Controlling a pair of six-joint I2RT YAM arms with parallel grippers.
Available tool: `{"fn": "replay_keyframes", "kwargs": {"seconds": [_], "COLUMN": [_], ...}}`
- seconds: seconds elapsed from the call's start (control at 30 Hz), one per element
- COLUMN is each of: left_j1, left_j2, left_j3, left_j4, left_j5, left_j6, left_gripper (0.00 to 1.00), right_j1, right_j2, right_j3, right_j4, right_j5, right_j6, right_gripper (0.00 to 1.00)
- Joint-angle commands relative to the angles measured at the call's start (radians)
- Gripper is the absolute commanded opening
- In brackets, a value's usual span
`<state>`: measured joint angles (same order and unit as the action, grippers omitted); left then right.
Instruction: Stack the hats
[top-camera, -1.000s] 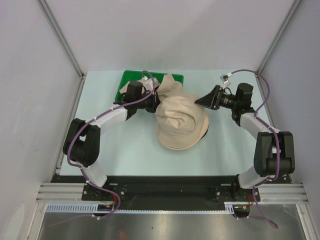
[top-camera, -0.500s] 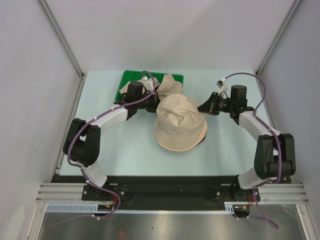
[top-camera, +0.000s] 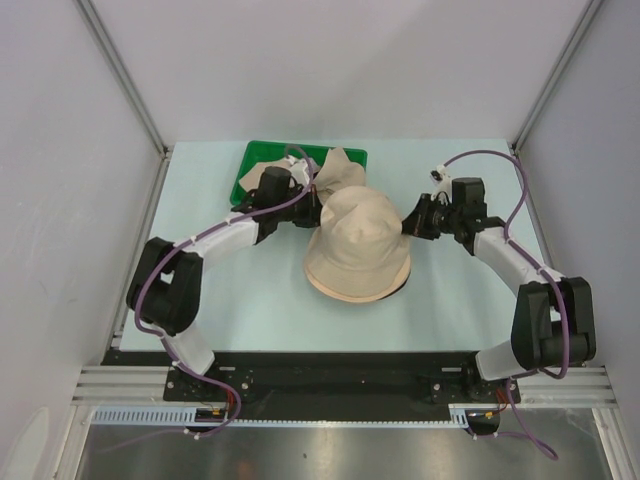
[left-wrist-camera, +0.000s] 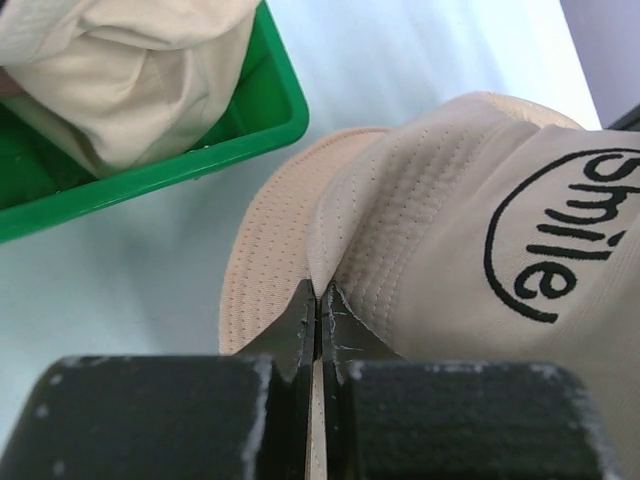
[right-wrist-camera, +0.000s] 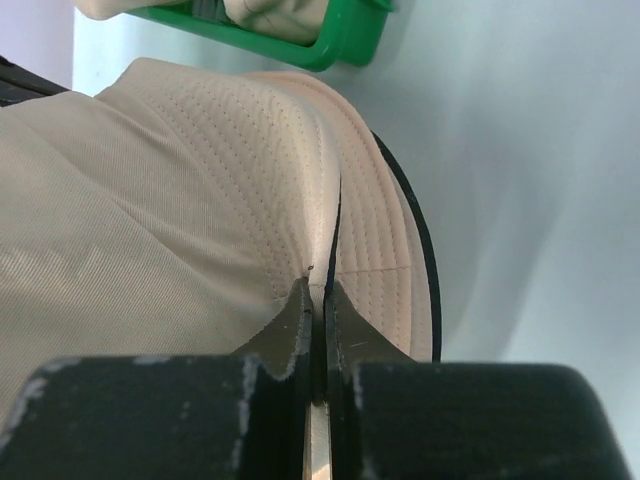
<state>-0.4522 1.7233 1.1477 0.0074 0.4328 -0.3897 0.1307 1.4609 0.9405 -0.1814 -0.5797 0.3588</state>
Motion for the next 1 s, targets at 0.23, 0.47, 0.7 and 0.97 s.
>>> {"fn": "replay_keyframes", "kwargs": {"seconds": [0.23,0.47,0.7,0.97], "left_j1": [0.032,0.070,0.063,0.037], "left_j2": [-0.227,-0.480,-0.735,-0.686], "left_j3": [0.086,-0.095,-0.485,-0.605], "left_j4": [-0.285,-0.443,0.118,0.309], "left_j5": [-0.301,-0.500,-0.060,0.031], "left_j6": [-0.046,-0.118,-0.381,-0.509], "left_gripper": [0.59,0.77,0.65,0.58], "right_j1": [0.035,0.052,0.092,0.122], "right_j2": [-0.099,-0.140,-0.142,-0.152], "right_j3": [0.003,0.004,0.006,0.003], "right_j4": [-0.257,-0.262,-0.262,-0.260], "right_j5": [0.181,0.182,0.201,0.208], "right_j6": [-0.029,0.011,0.019,0.034], "right_gripper": [0.00,0.00,0.00,0.00]}}
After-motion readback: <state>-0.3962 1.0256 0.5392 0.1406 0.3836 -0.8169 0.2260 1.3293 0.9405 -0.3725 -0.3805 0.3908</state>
